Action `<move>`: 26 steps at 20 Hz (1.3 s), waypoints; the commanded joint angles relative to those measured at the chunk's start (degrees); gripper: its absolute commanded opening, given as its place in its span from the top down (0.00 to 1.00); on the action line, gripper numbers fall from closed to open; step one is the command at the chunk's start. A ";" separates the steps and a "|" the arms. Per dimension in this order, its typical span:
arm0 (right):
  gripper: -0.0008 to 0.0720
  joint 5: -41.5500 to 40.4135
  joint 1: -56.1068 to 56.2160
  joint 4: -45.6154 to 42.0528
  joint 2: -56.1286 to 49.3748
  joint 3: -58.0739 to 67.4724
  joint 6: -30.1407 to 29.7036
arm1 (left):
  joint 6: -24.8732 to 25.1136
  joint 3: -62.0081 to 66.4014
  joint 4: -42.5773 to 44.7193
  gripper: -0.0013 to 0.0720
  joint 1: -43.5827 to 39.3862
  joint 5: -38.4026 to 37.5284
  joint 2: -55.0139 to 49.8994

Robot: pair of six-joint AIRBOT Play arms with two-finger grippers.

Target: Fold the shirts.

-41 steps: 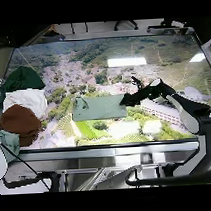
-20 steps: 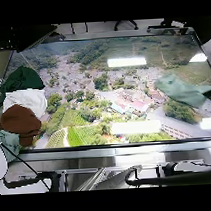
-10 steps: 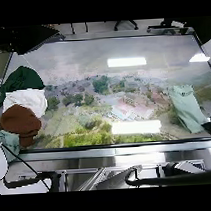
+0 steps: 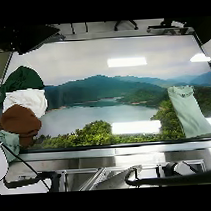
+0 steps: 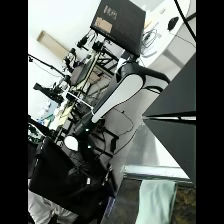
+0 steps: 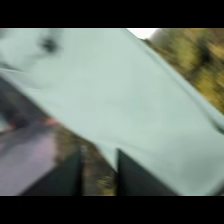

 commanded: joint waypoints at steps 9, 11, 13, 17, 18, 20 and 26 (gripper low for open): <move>0.96 -5.88 43.95 10.29 0.85 -2.36 -2.67 | -1.25 -28.52 24.30 0.97 -4.22 6.78 11.63; 0.96 -7.52 49.07 10.29 0.24 -4.85 -2.69 | -1.25 -37.29 29.38 0.97 -5.55 8.68 15.15; 0.96 -8.41 52.02 10.49 -0.61 -6.10 -2.69 | -1.25 -42.95 31.12 0.97 -6.12 9.49 17.25; 0.96 -8.39 53.24 10.51 -1.51 -6.12 -2.69 | -0.83 -50.03 31.23 0.97 -5.99 10.10 20.04; 0.96 -8.00 53.24 10.60 -1.49 -6.12 -2.64 | -0.79 -50.77 31.34 0.97 -5.99 9.88 20.09; 0.96 -7.78 53.24 10.54 -1.49 -6.12 -2.69 | -0.39 -50.88 31.45 0.97 -6.01 10.08 20.04; 0.96 -7.80 53.24 10.51 -1.62 -6.12 -2.69 | -0.44 -50.88 31.50 0.97 -5.99 12.55 20.02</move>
